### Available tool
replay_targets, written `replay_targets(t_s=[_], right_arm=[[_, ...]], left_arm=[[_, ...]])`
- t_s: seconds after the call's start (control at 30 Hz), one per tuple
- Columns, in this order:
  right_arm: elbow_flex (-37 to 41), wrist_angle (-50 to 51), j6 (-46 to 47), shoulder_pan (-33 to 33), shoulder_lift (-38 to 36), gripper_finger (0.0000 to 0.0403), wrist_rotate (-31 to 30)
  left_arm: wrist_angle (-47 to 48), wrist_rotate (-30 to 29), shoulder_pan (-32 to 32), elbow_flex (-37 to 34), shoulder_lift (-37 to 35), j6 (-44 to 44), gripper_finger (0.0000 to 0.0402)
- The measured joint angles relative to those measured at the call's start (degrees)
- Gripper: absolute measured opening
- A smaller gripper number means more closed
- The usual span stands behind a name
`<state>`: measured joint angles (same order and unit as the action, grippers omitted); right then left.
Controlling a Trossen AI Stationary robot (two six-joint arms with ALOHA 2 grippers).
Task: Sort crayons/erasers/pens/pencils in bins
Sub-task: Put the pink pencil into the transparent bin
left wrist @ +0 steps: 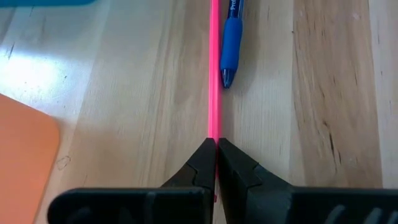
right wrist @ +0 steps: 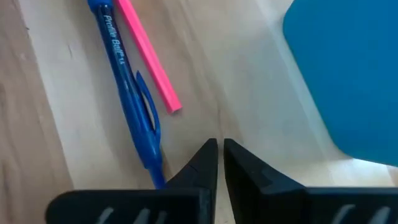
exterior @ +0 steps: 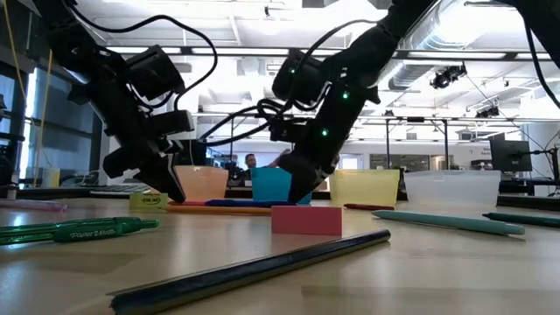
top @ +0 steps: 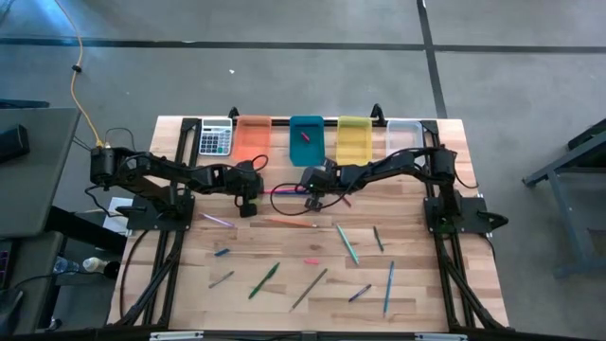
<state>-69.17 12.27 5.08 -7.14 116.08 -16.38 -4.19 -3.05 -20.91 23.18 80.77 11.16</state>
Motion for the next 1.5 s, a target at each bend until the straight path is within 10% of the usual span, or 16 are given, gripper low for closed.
replay_targets(t_s=[0.83,1.23,1.5], right_arm=[[-1.39,1.08,-0.63,4.22,0.08,0.0002,5.84],[-6.65,3.38,-6.05,0.96,0.17,0.0122,6.62],[-6.62,3.04,-6.62,-2.08,2.06,0.0134,14.73]], left_arm=[[-0.07,-0.14,0.02,0.00,-0.01,0.59,0.0000],[-0.19,-0.34,0.02,0.02,-0.02,6.20,0.0000],[-2.73,-0.63,0.02,0.02,-0.02,7.65,0.0000]])
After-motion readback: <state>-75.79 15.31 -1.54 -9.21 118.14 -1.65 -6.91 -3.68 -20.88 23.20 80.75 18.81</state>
